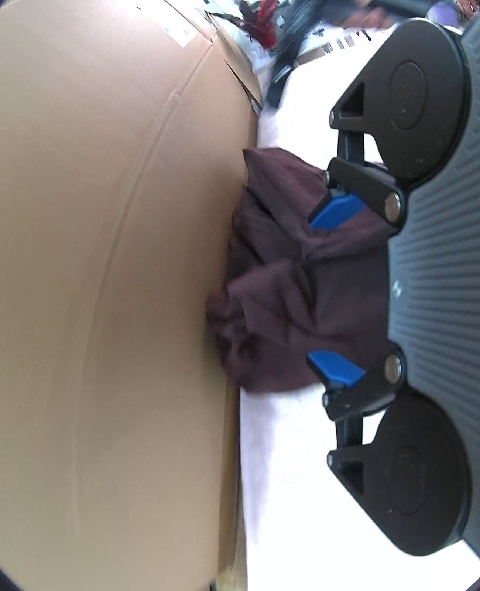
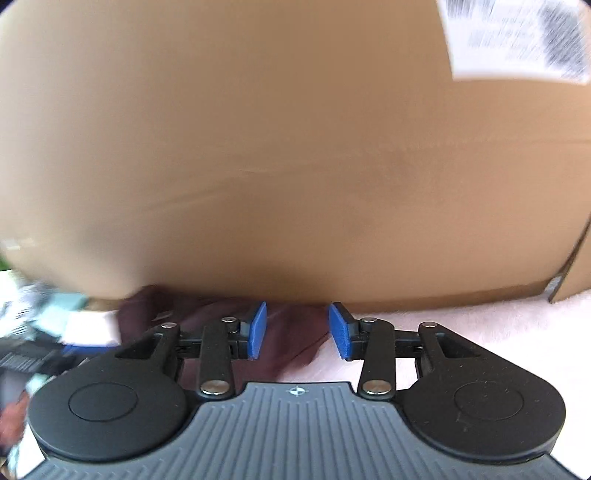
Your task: Fold clothes
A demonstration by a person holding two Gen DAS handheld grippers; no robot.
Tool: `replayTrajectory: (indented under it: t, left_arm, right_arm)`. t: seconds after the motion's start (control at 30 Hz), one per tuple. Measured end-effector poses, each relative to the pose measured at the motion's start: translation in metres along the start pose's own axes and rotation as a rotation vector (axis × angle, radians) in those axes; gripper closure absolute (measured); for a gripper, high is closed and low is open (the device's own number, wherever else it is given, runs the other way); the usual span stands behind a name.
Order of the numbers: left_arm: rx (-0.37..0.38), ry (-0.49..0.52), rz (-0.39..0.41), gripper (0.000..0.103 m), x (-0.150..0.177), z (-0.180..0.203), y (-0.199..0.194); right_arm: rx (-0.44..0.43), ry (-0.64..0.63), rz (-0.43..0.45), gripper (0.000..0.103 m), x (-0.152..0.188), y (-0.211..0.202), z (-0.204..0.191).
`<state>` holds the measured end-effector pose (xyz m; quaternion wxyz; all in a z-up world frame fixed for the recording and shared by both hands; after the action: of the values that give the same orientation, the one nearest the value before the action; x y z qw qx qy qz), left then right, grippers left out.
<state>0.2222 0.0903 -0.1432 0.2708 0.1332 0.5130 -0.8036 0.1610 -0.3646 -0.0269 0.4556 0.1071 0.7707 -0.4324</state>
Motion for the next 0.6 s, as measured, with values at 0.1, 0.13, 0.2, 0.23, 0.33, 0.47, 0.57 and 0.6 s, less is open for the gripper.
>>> replayTrajectory:
  t: [0.1,0.13,0.2,0.23,0.33,0.47,0.57,0.6]
  left_arm:
    - [0.009,0.025,-0.035,0.027,0.011,0.004,-0.014]
    - [0.017,0.041,-0.049,0.027,0.02,0.004,-0.02]
    - [0.039,0.066,-0.091,0.027,0.038,0.002,-0.027]
    - [0.052,0.081,-0.121,0.027,0.048,0.002,-0.028]
    - [0.085,0.138,-0.217,0.027,0.079,0.004,-0.032]
    - [0.131,0.197,-0.277,0.028,0.106,0.016,-0.019]
    - [0.157,0.2,-0.278,0.028,0.107,0.022,-0.01]
    - [0.161,0.201,-0.274,0.029,0.105,0.024,-0.006]
  right_arm:
    - [-0.179,-0.008,-0.071,0.061,0.035,-0.042,-0.046]
    - [-0.224,-0.002,-0.103,0.061,0.05,-0.053,-0.062]
    - [-0.292,0.003,-0.162,0.061,0.081,-0.075,-0.091]
    - [-0.295,-0.01,-0.186,0.061,0.096,-0.084,-0.104]
    - [-0.293,-0.011,-0.234,0.063,0.13,-0.103,-0.138]
    - [-0.278,0.01,-0.246,0.066,0.149,-0.123,-0.167]
    - [-0.243,-0.061,-0.267,0.069,0.159,-0.125,-0.193]
    - [-0.215,-0.089,-0.28,0.07,0.162,-0.12,-0.199]
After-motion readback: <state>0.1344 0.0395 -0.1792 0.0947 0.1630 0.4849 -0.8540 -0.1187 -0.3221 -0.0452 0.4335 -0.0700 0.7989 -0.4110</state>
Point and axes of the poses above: each gripper's, at about its wrist camera, not at the fingertips, and y roughly the way its jaws point, z to its right, x to its underside, the point moved 8 cm from there along y, roughly the way its jaws point, and after that the axes turned 14 degrees about -y, right-handed, at the moved point
